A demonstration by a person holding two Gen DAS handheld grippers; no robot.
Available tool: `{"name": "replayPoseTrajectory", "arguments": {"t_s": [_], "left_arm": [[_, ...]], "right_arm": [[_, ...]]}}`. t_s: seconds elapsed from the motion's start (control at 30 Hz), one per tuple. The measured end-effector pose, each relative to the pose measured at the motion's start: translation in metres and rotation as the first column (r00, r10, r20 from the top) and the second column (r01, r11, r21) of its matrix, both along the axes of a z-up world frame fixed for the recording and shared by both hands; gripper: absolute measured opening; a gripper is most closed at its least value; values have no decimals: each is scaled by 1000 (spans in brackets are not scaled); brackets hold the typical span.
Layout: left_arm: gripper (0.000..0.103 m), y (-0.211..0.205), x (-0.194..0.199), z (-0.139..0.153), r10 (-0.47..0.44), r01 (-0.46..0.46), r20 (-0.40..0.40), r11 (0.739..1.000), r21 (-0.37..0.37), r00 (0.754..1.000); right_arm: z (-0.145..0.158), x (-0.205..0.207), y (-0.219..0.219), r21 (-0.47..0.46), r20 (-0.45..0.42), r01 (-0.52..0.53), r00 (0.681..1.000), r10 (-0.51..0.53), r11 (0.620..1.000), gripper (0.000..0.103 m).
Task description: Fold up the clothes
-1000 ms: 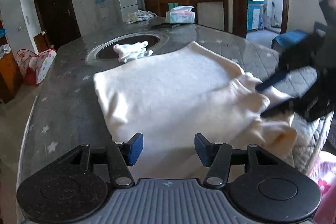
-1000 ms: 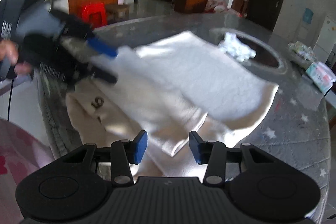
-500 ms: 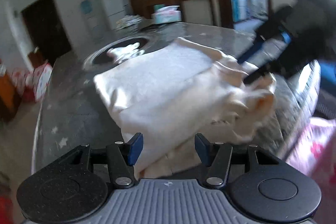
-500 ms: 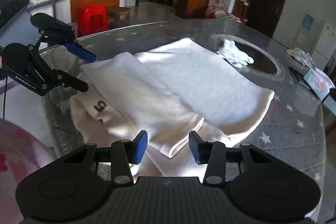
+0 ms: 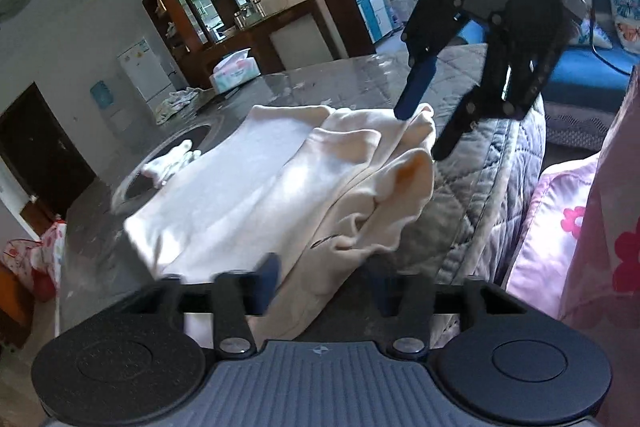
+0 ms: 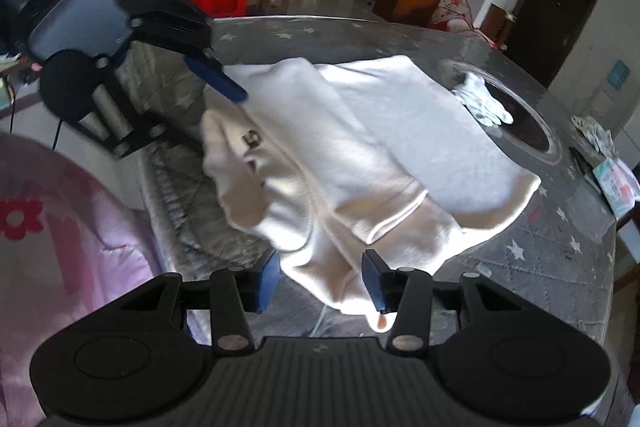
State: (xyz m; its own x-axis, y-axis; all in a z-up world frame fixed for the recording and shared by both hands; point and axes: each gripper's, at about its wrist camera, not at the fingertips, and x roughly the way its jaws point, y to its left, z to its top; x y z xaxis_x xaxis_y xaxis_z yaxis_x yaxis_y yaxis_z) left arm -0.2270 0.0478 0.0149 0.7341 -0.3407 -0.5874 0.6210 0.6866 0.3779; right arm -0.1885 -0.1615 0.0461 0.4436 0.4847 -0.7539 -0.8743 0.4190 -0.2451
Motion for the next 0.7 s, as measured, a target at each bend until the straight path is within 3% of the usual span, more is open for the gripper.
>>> {"name": "replayPoseTrajectory", "arguments": {"t_s": [0.07,0.23,0.37,0.5,0.6,0.67,0.7], "left_arm": [[14,1,4,3,15,-15,-4,1000,-22,1000],[10,12,26,26,59,-61,-18,987,-147,998],[10,23,54,39,92,-114,-93,959,-261,991],[10,29,74,43,98,-136,-134,941,-309,986],[10,34,83,42,100,-145,-154,936,-319,983],[13,36,84,39,105,-153,-163,937,-315,981],[15,37,84,37,109,-157,-166,937,-312,980]], "right_arm": [[-2,-5,1,-6,21,-24,999,24,1000,51],[-3,-7,6,19,70,-55,996,54,998,53],[-7,1,12,46,116,-55,992,49,997,53],[-12,14,21,87,123,-61,991,50,994,52],[-15,23,20,93,111,-55,993,44,994,45],[-16,29,19,93,98,-46,994,36,995,26],[-17,33,18,93,92,-41,995,32,995,23]]}}
